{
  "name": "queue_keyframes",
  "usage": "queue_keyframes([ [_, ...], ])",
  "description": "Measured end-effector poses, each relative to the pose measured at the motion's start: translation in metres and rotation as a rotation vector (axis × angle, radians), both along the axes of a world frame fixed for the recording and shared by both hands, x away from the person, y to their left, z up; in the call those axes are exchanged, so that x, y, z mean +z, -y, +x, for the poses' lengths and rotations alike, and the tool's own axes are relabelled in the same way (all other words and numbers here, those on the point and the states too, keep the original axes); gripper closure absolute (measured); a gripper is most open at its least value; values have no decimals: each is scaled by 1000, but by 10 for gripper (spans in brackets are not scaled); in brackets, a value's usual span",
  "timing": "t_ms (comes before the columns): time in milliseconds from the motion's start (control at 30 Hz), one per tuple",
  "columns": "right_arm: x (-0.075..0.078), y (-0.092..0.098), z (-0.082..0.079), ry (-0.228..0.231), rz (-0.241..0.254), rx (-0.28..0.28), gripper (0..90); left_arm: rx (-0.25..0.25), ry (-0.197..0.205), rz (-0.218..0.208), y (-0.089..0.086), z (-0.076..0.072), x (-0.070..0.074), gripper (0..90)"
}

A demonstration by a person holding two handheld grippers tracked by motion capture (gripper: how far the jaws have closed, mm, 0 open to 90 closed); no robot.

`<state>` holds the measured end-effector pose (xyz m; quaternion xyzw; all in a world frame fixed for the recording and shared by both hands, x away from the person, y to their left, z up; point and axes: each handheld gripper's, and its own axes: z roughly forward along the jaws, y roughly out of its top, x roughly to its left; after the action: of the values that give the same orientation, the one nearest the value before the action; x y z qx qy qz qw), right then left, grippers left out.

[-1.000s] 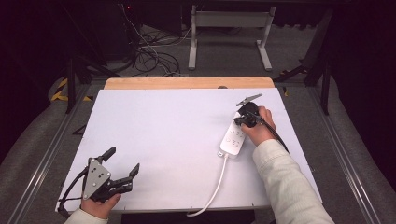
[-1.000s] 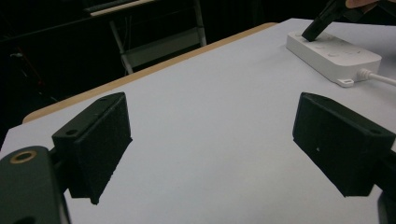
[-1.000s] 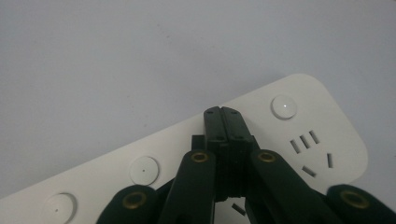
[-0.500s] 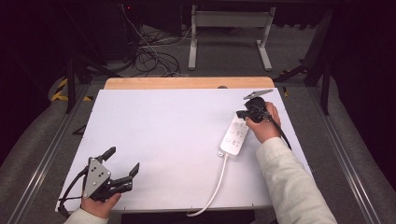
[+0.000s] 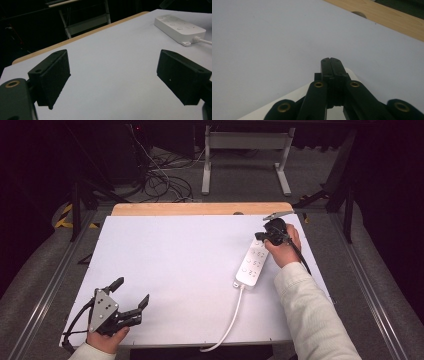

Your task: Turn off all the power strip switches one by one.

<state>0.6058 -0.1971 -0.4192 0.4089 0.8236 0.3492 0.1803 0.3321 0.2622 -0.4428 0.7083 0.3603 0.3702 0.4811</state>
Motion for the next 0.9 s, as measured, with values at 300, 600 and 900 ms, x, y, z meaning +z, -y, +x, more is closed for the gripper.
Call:
queue_keyframes([
  [300, -12, 8, 10, -29, 11, -32, 900, 1, 1, 1, 0, 0, 0, 121],
  [600, -20, 6, 14, -49, 0, -29, 900, 1, 1, 2, 0, 0, 0, 121],
  [900, -26, 3, 15, -64, -16, -31, 900, 2, 3, 3, 0, 0, 0, 121],
])
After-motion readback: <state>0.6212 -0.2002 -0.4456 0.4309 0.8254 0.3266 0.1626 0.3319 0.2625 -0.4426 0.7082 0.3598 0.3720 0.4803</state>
